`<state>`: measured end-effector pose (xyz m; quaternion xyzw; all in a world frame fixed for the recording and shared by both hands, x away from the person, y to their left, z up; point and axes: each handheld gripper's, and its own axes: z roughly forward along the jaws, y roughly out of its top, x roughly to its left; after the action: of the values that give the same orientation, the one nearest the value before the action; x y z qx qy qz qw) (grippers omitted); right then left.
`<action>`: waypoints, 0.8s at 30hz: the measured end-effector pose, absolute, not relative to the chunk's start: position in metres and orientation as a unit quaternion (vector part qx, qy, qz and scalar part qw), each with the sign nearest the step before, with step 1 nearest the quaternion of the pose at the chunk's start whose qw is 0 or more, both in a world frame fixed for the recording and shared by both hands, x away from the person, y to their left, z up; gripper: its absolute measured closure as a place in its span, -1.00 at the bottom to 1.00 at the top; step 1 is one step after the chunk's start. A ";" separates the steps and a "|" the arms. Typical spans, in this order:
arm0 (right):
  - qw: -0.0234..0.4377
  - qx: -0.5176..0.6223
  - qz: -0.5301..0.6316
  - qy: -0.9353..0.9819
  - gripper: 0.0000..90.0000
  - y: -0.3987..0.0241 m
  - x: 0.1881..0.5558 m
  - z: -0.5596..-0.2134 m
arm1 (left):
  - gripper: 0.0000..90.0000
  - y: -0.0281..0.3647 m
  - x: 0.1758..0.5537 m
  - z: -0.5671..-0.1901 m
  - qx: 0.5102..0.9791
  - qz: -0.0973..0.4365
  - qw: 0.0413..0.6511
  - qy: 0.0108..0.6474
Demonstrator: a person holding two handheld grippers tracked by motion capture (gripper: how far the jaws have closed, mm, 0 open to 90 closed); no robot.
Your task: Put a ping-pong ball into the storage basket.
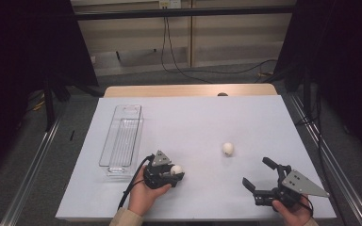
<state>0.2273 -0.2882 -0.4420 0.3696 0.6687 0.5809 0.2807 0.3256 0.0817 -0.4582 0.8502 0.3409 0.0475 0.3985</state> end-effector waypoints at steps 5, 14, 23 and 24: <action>0.281 0.370 0.581 0.668 -0.97 -0.288 0.227 -0.442 | 0.13 0.082 0.326 -0.458 0.849 0.042 0.401 0.343; 0.281 0.370 0.581 0.668 -0.97 -0.288 0.227 -0.442 | 0.13 0.085 0.326 -0.454 0.842 0.039 0.411 0.348; 0.281 0.370 0.581 0.668 -0.97 -0.288 0.227 -0.442 | 0.13 0.089 0.327 -0.447 0.835 0.039 0.419 0.354; 0.281 0.371 0.581 0.668 -0.97 -0.289 0.227 -0.442 | 0.13 0.089 0.327 -0.447 0.835 0.040 0.419 0.355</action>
<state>0.2273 -0.2885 -0.4420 0.3708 0.6679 0.5808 0.2811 0.3273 0.0890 -0.4468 0.8348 0.3546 0.0399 0.4193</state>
